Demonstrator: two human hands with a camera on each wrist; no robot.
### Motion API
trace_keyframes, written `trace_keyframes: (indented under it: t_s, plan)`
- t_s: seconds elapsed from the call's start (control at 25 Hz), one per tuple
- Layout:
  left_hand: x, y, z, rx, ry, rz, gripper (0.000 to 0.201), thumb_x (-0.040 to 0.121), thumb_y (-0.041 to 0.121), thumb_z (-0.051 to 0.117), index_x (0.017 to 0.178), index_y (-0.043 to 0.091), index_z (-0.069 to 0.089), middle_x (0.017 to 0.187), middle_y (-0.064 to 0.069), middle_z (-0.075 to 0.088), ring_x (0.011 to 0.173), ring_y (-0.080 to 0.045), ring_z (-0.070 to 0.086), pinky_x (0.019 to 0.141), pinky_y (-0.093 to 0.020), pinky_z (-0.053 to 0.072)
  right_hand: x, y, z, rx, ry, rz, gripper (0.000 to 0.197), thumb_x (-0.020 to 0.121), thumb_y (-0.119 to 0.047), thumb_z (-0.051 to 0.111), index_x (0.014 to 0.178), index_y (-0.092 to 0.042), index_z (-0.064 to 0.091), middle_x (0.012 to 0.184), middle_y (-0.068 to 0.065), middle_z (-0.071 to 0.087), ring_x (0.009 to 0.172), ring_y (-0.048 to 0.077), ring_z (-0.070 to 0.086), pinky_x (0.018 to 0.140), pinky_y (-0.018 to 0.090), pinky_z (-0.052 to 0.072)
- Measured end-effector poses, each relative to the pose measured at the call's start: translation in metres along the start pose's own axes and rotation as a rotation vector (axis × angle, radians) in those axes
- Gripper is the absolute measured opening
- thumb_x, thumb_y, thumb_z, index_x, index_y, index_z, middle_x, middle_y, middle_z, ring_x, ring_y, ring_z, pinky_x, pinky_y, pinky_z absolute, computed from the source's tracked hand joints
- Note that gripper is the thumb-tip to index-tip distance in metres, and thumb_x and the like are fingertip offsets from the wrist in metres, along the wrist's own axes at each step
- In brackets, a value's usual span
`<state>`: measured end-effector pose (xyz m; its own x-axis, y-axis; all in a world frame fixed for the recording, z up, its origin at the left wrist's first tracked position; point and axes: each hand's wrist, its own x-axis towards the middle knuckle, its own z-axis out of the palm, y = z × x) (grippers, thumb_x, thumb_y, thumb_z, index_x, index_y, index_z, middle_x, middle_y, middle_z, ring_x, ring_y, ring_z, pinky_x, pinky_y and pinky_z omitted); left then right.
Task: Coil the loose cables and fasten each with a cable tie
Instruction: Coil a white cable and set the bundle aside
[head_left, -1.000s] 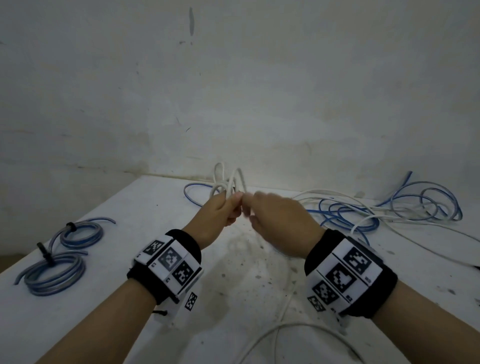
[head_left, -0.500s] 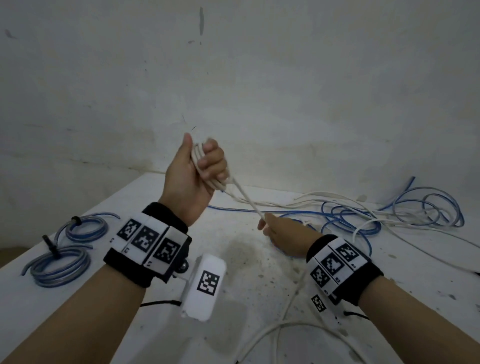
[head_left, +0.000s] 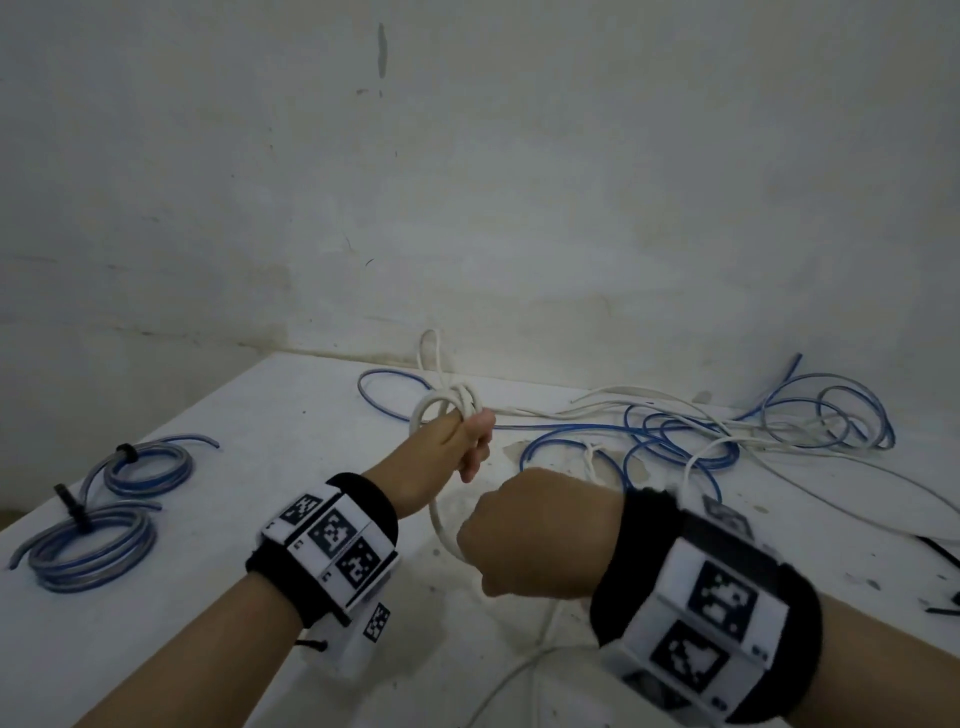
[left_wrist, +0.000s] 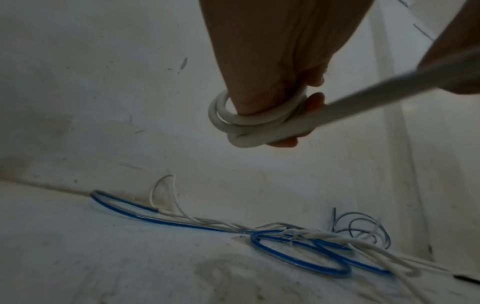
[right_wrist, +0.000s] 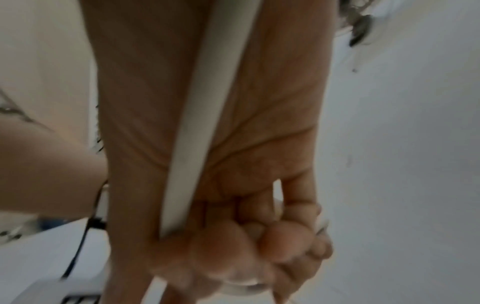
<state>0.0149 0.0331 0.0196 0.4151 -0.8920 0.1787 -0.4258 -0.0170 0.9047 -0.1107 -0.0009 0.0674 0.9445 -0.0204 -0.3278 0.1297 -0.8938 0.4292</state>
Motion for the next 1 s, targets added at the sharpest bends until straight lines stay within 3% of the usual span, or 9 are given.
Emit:
trace_keyframes:
  t_s: [0.12,0.2,0.28,0.36,0.48,0.6,0.68,0.8,1.0]
  plan:
    - [-0.007,-0.003,0.003,0.025,-0.097,-0.065,0.040,0.096,0.033,0.035,0.064,0.012,0.042,0.055,0.001,0.040,0.045,-0.003,0.037,0.056,-0.016,0.035,-0.011,0.024,-0.010,-0.059,0.221,-0.013,0.020,0.097,-0.022,0.043,0.110,-0.016,0.057,0.104,0.001,0.061,0.093,0.022,0.060,0.074,0.030,0.035]
    - [-0.014,-0.003,0.008,-0.134,-0.146,-0.093,0.044,0.093,0.041,0.038,0.060,0.013,0.045,0.047,0.001,0.037,0.036,-0.005,0.033,0.050,-0.023,0.030,-0.014,0.048,-0.014,-0.083,0.415,-0.013,0.014,0.098,-0.024,0.041,0.098,-0.025,0.055,0.095,-0.008,0.059,0.090,0.013,0.058,0.078,0.029,0.031]
    - [-0.019,0.003,0.012,-0.438,-0.159,-0.090,0.064,0.084,0.063,0.021,0.056,0.014,0.050,0.041,0.001,0.032,0.032,-0.007,0.026,0.044,-0.023,0.023,-0.015,0.072,-0.012,0.133,0.510,0.017,0.019,0.097,-0.031,0.043,0.094,-0.024,0.060,0.086,-0.010,0.051,0.084,0.008,0.053,0.079,0.029,0.034]
    - [-0.020,0.010,0.010,-0.666,-0.168,-0.038,0.067,0.080,0.071,0.020,0.050,0.018,0.048,0.037,0.007,0.028,0.030,-0.005,0.020,0.042,-0.023,0.018,-0.008,0.090,0.002,0.615,0.611,0.004,0.022,0.095,-0.027,0.048,0.091,-0.015,0.066,0.085,-0.001,0.057,0.081,0.013,0.055,0.078,0.031,0.040]
    - [-0.019,0.019,0.007,-0.749,-0.121,0.031,0.039,0.083,0.040,0.044,0.049,0.022,0.039,0.037,0.012,0.024,0.028,-0.002,0.017,0.038,-0.019,0.024,0.009,0.087,0.025,0.979,0.792,0.037,0.019,0.095,-0.018,0.048,0.083,-0.009,0.060,0.079,0.011,0.061,0.073,0.020,0.056,0.073,0.031,0.043]
    - [-0.019,0.021,0.005,-0.865,-0.041,0.022,0.043,0.086,0.030,0.047,0.045,0.023,0.036,0.033,0.011,0.021,0.026,-0.003,0.015,0.036,-0.019,0.021,0.023,0.064,0.035,1.299,0.882,0.046,0.008,0.098,-0.018,0.042,0.091,-0.016,0.047,0.080,-0.003,0.054,0.069,0.003,0.052,0.067,0.020,0.045]
    - [-0.021,0.021,0.003,-0.970,0.002,0.039,0.042,0.083,0.028,0.041,0.042,0.022,0.035,0.032,0.009,0.014,0.028,-0.009,0.007,0.036,-0.019,0.017,0.031,0.051,0.037,1.470,0.853,-0.038,0.014,0.095,-0.024,0.042,0.107,-0.017,0.043,0.093,-0.008,0.052,0.080,-0.004,0.052,0.075,0.016,0.046]
    - [-0.024,0.020,-0.001,-0.972,0.018,0.054,0.048,0.087,0.024,0.043,0.040,0.021,0.034,0.034,0.006,0.008,0.026,-0.009,0.008,0.035,-0.017,0.019,0.039,0.042,0.041,1.427,0.851,-0.085,0.030,0.087,-0.012,0.043,0.118,-0.011,0.043,0.097,0.001,0.053,0.086,0.008,0.051,0.078,0.024,0.044]
    - [-0.020,0.013,0.005,-0.492,0.207,-0.124,0.049,0.092,0.015,0.048,0.043,0.019,0.044,0.035,0.005,0.032,0.032,-0.009,0.037,0.053,-0.023,0.045,0.041,0.043,0.042,1.033,0.772,0.181,0.009,0.097,-0.009,0.035,0.104,-0.006,0.039,0.077,0.005,0.049,0.062,0.014,0.042,0.058,0.025,0.036]
